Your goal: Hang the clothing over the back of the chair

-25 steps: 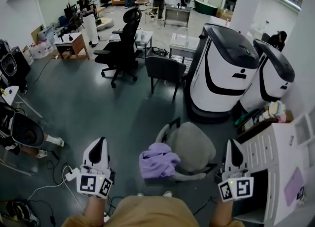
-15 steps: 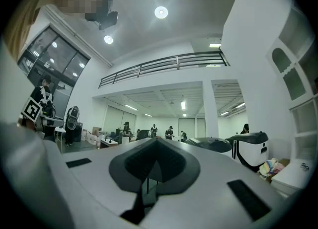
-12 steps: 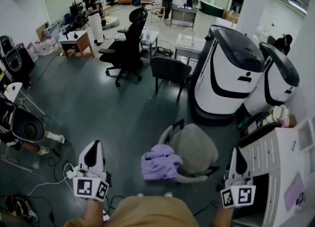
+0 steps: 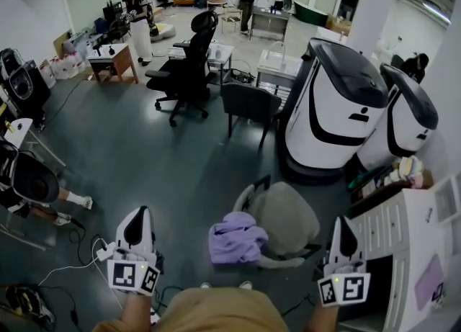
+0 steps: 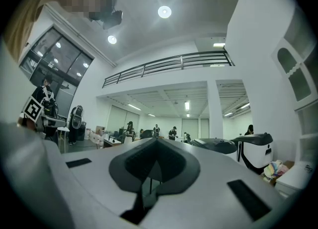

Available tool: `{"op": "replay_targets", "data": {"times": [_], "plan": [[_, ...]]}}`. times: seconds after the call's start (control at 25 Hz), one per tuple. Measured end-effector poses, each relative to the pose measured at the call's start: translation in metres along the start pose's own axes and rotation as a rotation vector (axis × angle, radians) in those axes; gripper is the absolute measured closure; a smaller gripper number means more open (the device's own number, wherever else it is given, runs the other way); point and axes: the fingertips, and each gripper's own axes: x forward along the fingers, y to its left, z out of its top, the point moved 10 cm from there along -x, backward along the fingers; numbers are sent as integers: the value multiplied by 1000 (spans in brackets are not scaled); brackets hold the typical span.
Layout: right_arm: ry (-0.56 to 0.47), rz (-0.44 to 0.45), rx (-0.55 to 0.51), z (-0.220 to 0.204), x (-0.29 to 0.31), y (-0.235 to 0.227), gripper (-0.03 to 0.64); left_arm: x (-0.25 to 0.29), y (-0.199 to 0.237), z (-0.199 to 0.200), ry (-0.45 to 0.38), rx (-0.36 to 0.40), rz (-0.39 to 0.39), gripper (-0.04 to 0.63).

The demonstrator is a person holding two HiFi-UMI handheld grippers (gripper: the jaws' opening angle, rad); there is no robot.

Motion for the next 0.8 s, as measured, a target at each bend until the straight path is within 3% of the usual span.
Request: {"op": "replay_targets", "data": {"times": [0.8], "plan": [[22,18,-17,-1,-1,24,614,-16,12,-1,12,-4,-1,592]]}}
